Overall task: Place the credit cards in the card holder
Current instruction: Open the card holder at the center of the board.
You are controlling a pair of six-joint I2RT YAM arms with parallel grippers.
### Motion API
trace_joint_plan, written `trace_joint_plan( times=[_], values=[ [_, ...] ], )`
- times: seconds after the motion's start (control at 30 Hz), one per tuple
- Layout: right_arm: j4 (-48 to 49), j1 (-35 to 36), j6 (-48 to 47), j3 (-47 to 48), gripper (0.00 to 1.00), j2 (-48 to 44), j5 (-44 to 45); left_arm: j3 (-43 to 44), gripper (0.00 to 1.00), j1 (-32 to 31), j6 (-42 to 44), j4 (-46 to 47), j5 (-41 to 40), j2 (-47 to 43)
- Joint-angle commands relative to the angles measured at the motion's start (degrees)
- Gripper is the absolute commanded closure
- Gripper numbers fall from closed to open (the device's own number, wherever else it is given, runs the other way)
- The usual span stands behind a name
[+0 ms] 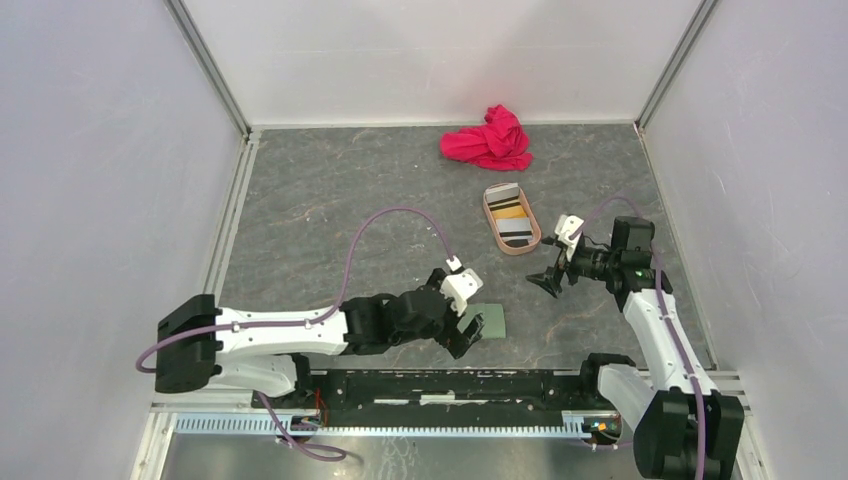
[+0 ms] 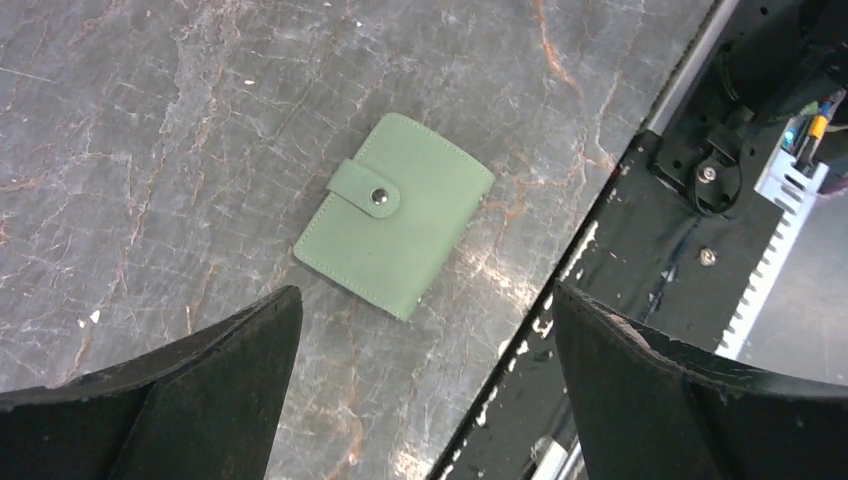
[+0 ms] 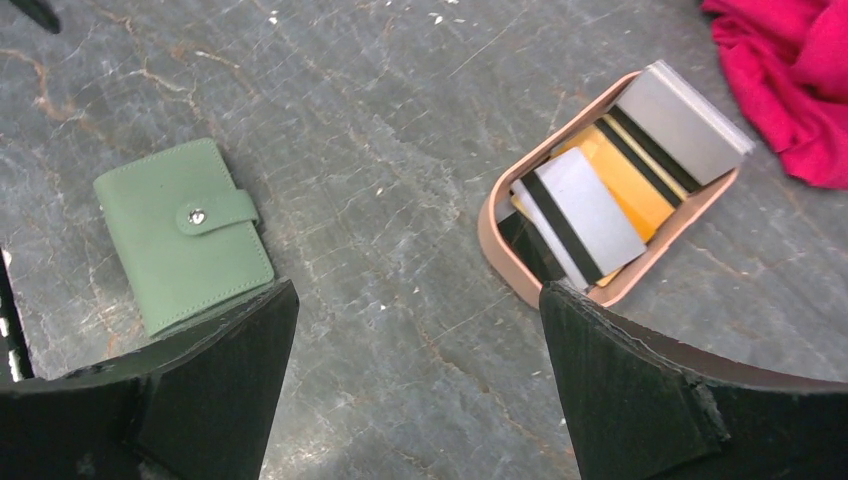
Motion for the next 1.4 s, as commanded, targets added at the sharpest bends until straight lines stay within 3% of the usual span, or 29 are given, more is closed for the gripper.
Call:
trace_joint_plan(
  times=[0.0,0.2,0.37,0.5,0.77,1.0,1.2,1.37],
  values=[
    [-0.92,-0.19,-4.66,-0.55,0.02,1.32,-2.31,2.06,0.00,3.12,1.51,6.42,0.07,3.03],
    [-2.67,-0.19,-3.80,1.21,0.02,4.05,-0.13,6.01,0.00,10.14,-1.39,4.63,9.36,9.68],
    [-3.45,-0.19,-3.12,0.97,0.02,4.06,-0.40,14.36,0.00,11.58,-3.02,-4.81,12.11,18.82],
    [-3.35,-0.24,-2.14,0.86,0.02,4.95,0.02,17.76,0.01,11.50,0.43,-7.88,12.73,21.45],
    [-4.63,-0.19,-1.13,1.81,0.02,7.05,0.21,29.66,0.09,11.25,9.37,-24.03,10.53,29.47],
    [-6.15,-0.19,-0.72,2.78,0.02,10.00,0.21,30.18,0.14,6.73,16.18,-23.22,7.23,30.29],
    [-11.84,-0.19,-5.37,3.35,0.02,14.23,-10.15,31.08,0.22,4.82,21.29,-22.94,4.25,32.28],
    [-10.21,-0.15,0.12,3.53,0.13,18.74,-8.67,31.63,0.29,4.82,21.75,-23.00,3.21,33.53]
  ],
)
